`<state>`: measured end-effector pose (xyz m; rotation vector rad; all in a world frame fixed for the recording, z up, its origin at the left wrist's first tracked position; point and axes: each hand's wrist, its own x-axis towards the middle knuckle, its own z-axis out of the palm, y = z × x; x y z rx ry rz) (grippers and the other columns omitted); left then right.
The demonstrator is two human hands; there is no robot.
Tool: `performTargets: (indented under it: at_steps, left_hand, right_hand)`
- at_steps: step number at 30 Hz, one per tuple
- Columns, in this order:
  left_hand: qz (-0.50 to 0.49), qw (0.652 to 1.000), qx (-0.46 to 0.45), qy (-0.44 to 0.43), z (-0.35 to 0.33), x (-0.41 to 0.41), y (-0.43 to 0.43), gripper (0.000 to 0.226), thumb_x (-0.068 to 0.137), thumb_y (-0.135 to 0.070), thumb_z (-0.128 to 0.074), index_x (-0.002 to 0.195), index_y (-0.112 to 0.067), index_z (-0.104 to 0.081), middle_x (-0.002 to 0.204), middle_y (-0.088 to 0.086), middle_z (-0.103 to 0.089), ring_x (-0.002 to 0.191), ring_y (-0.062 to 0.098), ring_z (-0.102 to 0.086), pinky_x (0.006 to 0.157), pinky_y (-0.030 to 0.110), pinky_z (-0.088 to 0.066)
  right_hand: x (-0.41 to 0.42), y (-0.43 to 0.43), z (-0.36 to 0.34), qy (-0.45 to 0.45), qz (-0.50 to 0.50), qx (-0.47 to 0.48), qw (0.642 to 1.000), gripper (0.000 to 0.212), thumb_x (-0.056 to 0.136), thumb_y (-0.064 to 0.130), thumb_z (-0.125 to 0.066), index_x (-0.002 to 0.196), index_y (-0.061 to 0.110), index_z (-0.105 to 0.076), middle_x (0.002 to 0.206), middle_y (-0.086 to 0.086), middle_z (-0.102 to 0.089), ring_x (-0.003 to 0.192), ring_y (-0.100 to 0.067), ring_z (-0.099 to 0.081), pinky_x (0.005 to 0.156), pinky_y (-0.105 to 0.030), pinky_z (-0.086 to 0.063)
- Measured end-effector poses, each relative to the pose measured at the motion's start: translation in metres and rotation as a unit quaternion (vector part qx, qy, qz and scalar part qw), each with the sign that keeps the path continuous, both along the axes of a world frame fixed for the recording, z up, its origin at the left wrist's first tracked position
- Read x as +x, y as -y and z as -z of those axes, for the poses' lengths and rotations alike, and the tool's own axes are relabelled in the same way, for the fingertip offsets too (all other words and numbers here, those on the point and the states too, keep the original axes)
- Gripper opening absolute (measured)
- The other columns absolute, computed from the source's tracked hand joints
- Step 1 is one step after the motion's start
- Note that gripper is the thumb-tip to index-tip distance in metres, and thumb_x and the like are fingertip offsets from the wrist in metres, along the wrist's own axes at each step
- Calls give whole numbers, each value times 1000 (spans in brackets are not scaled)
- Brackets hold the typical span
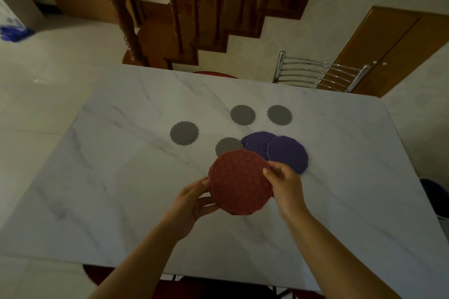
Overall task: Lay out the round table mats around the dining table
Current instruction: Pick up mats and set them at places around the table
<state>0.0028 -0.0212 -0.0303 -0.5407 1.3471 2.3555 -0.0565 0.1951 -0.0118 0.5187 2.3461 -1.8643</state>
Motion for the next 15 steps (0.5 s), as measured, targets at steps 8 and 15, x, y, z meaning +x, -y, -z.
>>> performTargets:
  at_steps: [8,15]
  left_hand:
    - [6,999,-48,0,5,-6,-2,35,80,-14,-63,114,-16,-67,100,7,-75,83,21,-72,72,33,-60]
    - [-14,999,-39,6,16,-14,-1,36,81,-10,-59,117,-13,-65,108,11,-73,93,27,-71,74,35,-60]
  right_hand:
    - [-2,-3,0,-26,-36,6,999,17,85,19,-67,92,34,-62,94,7,-68,89,-10,-65,79,-32,-54]
    - [-36,-37,19,55,-54,56,995,26,87,27,-63,112,22,-59,102,2,-65,88,-16,-66,74,-33,-55]
